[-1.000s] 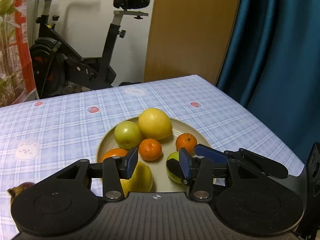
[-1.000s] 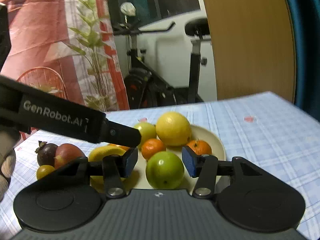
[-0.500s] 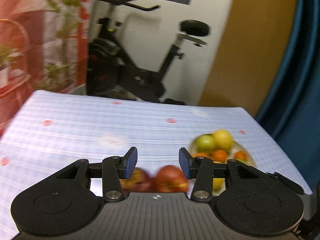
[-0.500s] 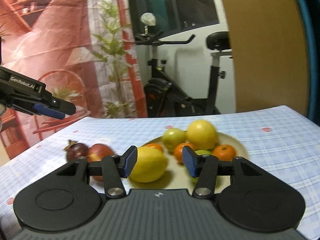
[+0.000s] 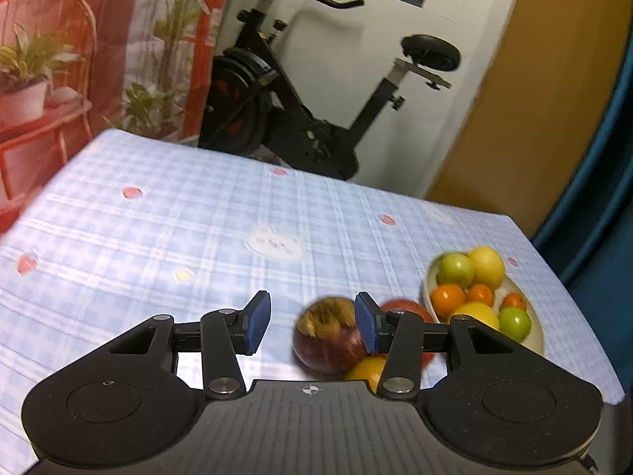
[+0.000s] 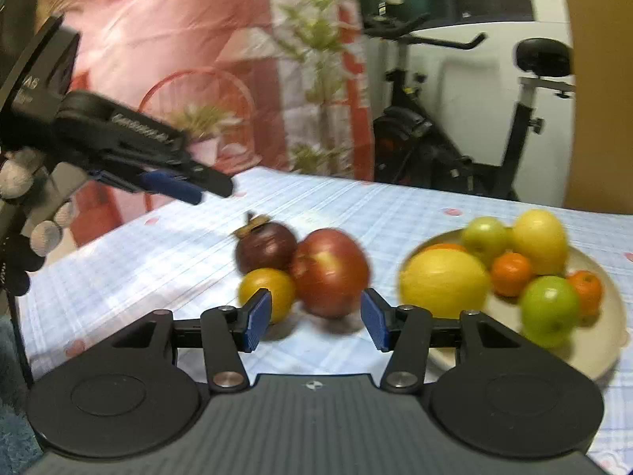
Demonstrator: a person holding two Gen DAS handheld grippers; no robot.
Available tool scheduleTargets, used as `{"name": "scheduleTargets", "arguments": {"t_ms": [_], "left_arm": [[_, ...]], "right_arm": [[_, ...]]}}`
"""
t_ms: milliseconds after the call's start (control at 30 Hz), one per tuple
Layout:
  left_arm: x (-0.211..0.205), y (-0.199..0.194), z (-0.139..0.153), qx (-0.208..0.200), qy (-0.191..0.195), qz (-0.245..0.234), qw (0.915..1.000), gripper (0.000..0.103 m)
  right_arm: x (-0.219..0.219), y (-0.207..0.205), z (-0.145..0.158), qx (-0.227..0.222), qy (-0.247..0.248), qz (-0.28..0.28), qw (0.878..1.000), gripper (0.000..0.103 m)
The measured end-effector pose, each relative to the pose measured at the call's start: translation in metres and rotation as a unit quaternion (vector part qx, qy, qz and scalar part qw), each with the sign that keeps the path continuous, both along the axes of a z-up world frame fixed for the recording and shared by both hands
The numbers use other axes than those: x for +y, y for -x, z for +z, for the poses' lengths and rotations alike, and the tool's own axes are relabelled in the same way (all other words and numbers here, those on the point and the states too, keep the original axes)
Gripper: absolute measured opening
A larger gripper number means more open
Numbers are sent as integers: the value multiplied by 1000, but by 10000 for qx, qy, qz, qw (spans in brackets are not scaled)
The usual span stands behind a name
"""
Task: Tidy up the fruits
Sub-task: 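Move the left gripper to the yellow-orange citrus beside the red apple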
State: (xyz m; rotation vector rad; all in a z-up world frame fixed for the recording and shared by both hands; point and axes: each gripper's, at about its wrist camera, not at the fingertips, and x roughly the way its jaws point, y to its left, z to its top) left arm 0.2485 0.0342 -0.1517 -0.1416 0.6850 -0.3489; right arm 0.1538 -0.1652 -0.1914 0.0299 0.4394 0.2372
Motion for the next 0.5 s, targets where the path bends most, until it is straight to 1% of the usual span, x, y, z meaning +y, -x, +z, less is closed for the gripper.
{"name": "scheduleTargets", "arguments": {"t_ms": [100, 300, 333, 433, 500], "left_arm": [[-6, 14, -9, 49, -49, -265, 9996, 50], [-10, 20, -23, 297, 136, -493, 9983, 50], [-11, 20, -25, 332, 150, -518, 9980, 49], [-18, 18, -30, 434, 179, -633, 9969, 49], [-22, 17, -33, 484, 182, -668, 9964, 49]], "right_arm": [[11, -11, -3, 198, 29, 217, 9996, 53], [30, -31, -11, 608, -40, 475, 9970, 53], [32, -34, -12, 669, -74, 505, 9965, 56], [31, -42, -14, 810, -252, 432, 9955, 56], [30, -44, -14, 877, -257, 398, 9950, 56]]}}
